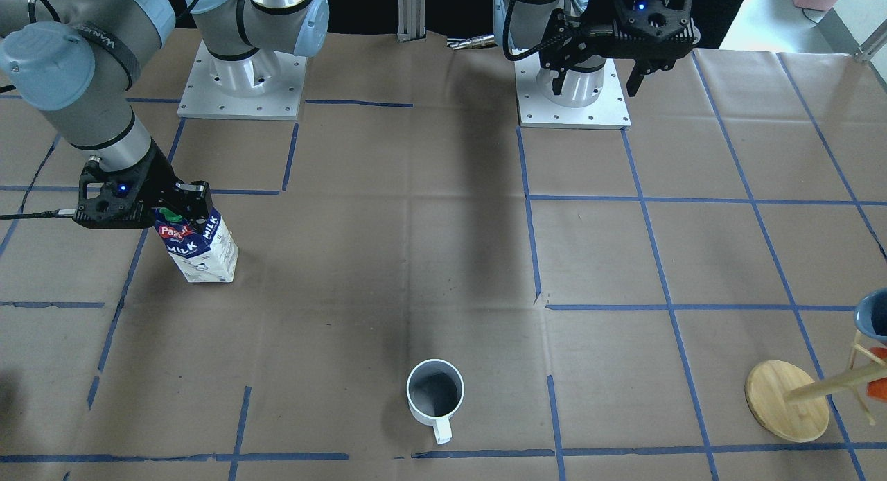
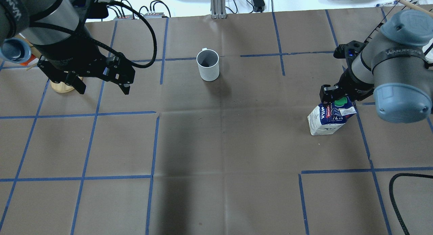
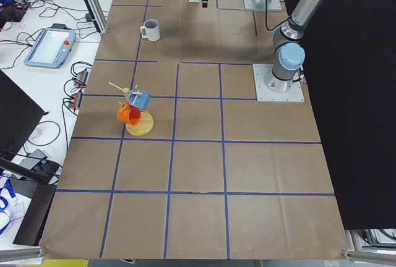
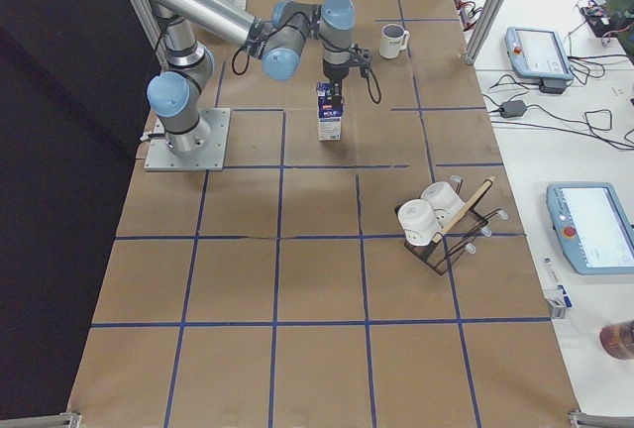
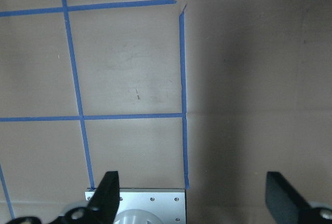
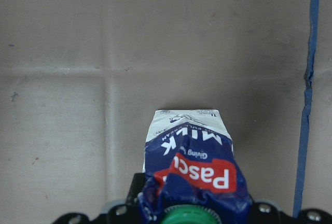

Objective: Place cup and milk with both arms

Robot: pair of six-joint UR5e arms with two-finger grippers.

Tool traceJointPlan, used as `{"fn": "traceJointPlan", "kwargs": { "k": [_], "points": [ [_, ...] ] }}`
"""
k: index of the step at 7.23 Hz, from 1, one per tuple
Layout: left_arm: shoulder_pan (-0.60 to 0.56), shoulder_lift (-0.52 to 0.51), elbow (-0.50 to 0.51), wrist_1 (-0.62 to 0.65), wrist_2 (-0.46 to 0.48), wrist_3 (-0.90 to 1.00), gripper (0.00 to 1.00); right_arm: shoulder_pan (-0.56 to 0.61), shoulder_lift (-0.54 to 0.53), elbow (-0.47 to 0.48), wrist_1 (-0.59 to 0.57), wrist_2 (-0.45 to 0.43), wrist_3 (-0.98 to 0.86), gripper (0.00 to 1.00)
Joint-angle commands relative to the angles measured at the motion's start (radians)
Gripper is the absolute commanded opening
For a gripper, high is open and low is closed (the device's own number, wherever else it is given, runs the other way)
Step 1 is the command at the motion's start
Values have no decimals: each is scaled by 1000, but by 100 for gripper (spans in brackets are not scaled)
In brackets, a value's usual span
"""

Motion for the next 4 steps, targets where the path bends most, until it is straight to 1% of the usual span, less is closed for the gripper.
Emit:
{"fn": "traceJointPlan", "kwargs": {
  "k": [1,2,3,4],
  "points": [
    [-2,-3,-4,29,-3,-2,100,34,11,-164,151,1,7,56],
    [-2,3,-4,26,-1,-2,100,55,45,-287,260,3,17,56],
    [-2,5,-6,28,-4,-2,100,103,109,-391,298,3,56,56],
    [0,6,-7,28,-4,-2,100,179,191,-477,297,-1,151,56]
  ]
}}
